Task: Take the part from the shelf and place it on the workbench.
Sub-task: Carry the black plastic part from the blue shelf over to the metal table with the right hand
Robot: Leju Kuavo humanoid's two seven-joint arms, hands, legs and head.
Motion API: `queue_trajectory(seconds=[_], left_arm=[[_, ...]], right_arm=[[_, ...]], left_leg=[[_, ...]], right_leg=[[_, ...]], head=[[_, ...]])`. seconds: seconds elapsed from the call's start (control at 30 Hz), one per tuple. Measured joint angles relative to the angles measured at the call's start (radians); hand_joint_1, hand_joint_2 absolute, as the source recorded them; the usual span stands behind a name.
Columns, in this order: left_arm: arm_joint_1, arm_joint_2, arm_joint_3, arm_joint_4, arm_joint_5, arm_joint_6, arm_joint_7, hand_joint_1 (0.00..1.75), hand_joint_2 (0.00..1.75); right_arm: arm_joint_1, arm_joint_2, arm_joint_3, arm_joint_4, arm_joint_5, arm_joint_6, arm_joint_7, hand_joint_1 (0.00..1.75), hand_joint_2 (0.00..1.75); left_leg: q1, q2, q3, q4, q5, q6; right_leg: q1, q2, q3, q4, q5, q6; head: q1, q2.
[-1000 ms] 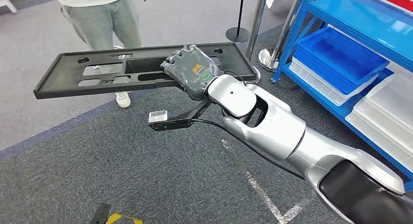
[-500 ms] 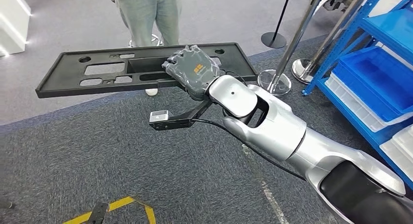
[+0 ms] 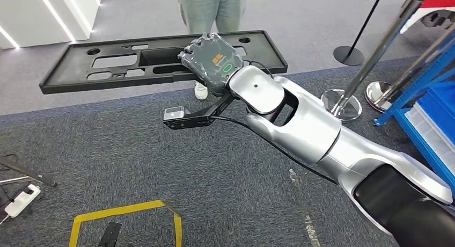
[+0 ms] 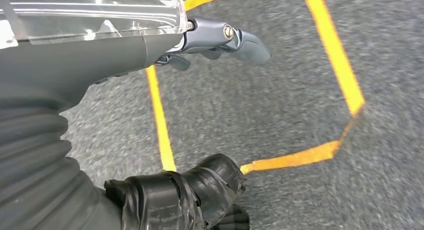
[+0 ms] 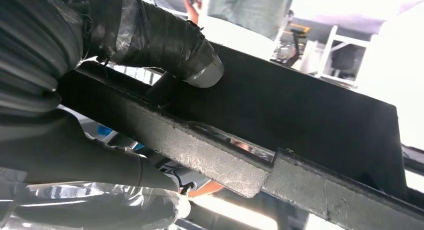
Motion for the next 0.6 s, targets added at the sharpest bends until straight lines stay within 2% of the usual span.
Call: queue_trajectory(seconds=[0.03,0.07,0.13,0.17,0.2,0.27,0.3,0.33,0.37,0.4,0.43,0.47,0.5,0.53,0.57,0.6], left_arm=[[0.0,0.0,0.0,0.0,0.0,-0.002,0.0,0.0,1.75],[0.001,0.001,0.0,0.0,0.0,-0.004,0.001,0.0,1.75],[0.0,0.002,0.0,0.0,0.002,-0.007,0.001,0.0,1.75],[0.0,0.003,0.001,0.0,0.003,-0.008,0.001,0.0,1.75],[0.001,0.003,0.001,0.0,0.005,-0.01,0.002,0.0,1.75],[0.006,0.005,0.002,0.0,0.009,-0.011,0.003,0.0,1.75],[0.009,0.007,0.003,0.0,0.012,-0.012,0.003,0.0,1.75],[0.011,0.008,0.003,0.0,0.014,-0.013,0.003,0.0,1.75],[0.012,0.008,0.004,0.0,0.015,-0.013,0.003,0.0,1.75],[0.013,0.009,0.004,0.0,0.017,-0.014,0.002,0.0,1.75],[0.012,0.009,0.004,0.0,0.018,-0.015,0.002,0.0,1.75],[0.013,0.009,0.004,0.0,0.018,-0.015,0.002,0.0,1.75],[0.013,0.009,0.004,0.0,0.018,-0.015,0.002,0.0,1.75],[0.014,0.009,0.005,0.0,0.018,-0.015,0.002,0.0,1.75],[0.014,0.009,0.005,0.0,0.018,-0.015,0.002,0.0,1.75],[0.015,0.009,0.005,0.0,0.019,-0.015,0.002,0.0,1.75]], right_arm=[[-0.017,0.0,0.0,0.014,-0.008,0.01,0.0,1.75,1.75],[-0.037,0.0,0.0,0.028,-0.016,0.02,0.0,1.75,1.75],[-0.083,-0.003,-0.001,0.058,-0.03,0.037,0.002,1.75,1.75],[-0.104,-0.006,-0.002,0.073,-0.035,0.044,0.005,1.75,1.75],[-0.123,-0.009,-0.002,0.088,-0.039,0.051,0.009,1.75,1.75],[-0.148,-0.014,-0.003,0.118,-0.045,0.061,0.017,1.75,1.75],[-0.157,-0.018,-0.003,0.131,-0.047,0.064,0.022,1.75,1.75],[-0.165,-0.023,-0.004,0.143,-0.05,0.065,0.026,1.75,1.75],[-0.173,-0.031,-0.004,0.154,-0.052,0.066,0.029,1.75,1.75],[-0.179,-0.038,-0.004,0.164,-0.053,0.066,0.032,1.75,1.75],[-0.183,-0.045,-0.005,0.174,-0.055,0.066,0.033,1.75,1.75],[-0.185,-0.05,-0.005,0.184,-0.056,0.068,0.034,1.75,1.75],[-0.185,-0.054,-0.005,0.193,-0.058,0.071,0.036,1.75,1.75],[-0.186,-0.058,-0.005,0.2,-0.06,0.074,0.039,1.75,1.75],[-0.189,-0.062,-0.005,0.205,-0.063,0.077,0.044,1.75,1.75],[-0.193,-0.066,-0.005,0.209,-0.068,0.08,0.049,1.75,1.75]], left_leg=[[0.0,0.004,0.015,-0.021,0.016,0.0],[-0.001,0.013,0.049,-0.076,0.042,0.002],[-0.011,0.059,0.122,-0.204,0.079,0.011],[-0.017,0.074,0.143,-0.242,0.085,0.018],[-0.023,0.081,0.151,-0.259,0.084,0.025],[-0.023,0.056,0.152,-0.262,0.086,0.038],[-0.021,0.044,0.153,-0.265,0.089,0.042],[-0.018,0.033,0.154,-0.268,0.091,0.048],[-0.015,0.023,0.155,-0.271,0.094,0.053],[-0.014,0.012,0.154,-0.272,0.095,0.057],[-0.014,-0.001,0.154,-0.272,0.095,0.06],[-0.014,-0.015,0.154,-0.271,0.095,0.061],[-0.013,-0.03,0.154,-0.27,0.095,0.061],[-0.013,-0.046,0.154,-0.268,0.095,0.061],[-0.012,-0.062,0.154,-0.265,0.094,0.06],[-0.01,-0.077,0.153,-0.262,0.093,0.057]], right_leg=[[0.001,-0.015,0.0,0.001,-0.001,0.0],[0.002,-0.028,0.0,0.003,-0.004,0.002],[0.007,-0.053,-0.001,0.01,-0.011,0.008],[0.01,-0.063,-0.002,0.012,-0.014,0.012],[0.014,-0.073,-0.002,0.014,-0.017,0.016],[0.016,-0.09,0.001,0.014,-0.022,0.024],[0.014,-0.082,0.001,0.02,-0.029,0.028],[0.011,-0.061,-0.008,0.04,-0.044,0.032],[0.009,-0.031,-0.028,0.082,-0.069,0.036],[0.006,0.001,-0.057,0.144,-0.098,0.038],[0.004,0.02,-0.093,0.215,-0.127,0.04],[0.003,0.028,-0.126,0.275,-0.144,0.041],[0.001,0.03,-0.145,0.303,-0.141,0.043],[-0.002,0.032,-0.147,0.294,-0.121,0.043],[-0.006,0.038,-0.13,0.246,-0.084,0.043],[-0.011,0.054,-0.103,0.178,-0.045,0.043]], head=[[0.0,0.0],[0.0,0.0],[0.0,0.0],[0.0,0.0],[0.001,0.0],[0.002,0.0],[0.002,0.0],[0.002,0.0],[0.003,0.0],[0.003,0.0],[0.003,0.0],[0.002,0.0],[0.002,0.0],[0.002,0.0],[0.002,0.0],[0.003,0.0]])
